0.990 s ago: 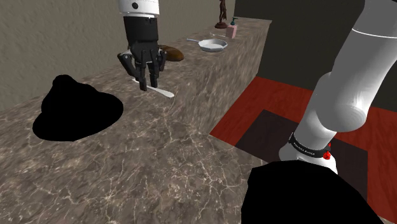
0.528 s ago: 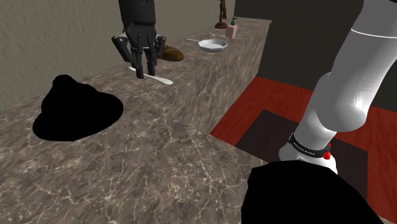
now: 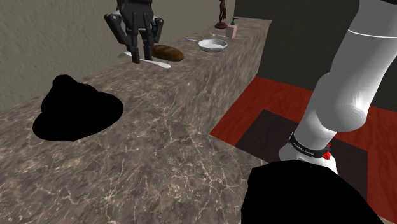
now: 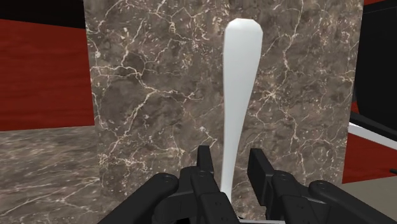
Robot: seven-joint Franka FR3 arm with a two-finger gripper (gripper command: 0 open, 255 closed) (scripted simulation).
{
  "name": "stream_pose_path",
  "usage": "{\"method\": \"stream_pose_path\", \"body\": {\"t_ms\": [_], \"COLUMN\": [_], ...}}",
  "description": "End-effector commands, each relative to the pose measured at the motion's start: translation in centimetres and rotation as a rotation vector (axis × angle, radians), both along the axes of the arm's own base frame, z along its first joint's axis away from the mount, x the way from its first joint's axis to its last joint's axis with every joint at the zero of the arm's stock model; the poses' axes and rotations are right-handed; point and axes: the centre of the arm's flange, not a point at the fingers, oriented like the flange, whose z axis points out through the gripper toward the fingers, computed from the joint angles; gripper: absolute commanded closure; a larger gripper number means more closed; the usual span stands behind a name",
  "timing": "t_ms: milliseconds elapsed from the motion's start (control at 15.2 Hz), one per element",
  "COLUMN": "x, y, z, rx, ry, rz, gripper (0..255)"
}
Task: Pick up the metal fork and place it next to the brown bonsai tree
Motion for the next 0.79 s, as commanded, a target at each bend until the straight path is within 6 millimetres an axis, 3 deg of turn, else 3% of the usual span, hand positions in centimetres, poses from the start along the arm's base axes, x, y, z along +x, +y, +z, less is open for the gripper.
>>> {"method": "stream_pose_path", "body": {"t_ms": [0,726], "x": [0.0,0.0], "y": [0.0,0.0], "z": [1.1,6.9], "rx": [0.000,0.000], "ry": [0.000,0.000], "rz": [0.000,0.000], "gripper": [255,255]}}
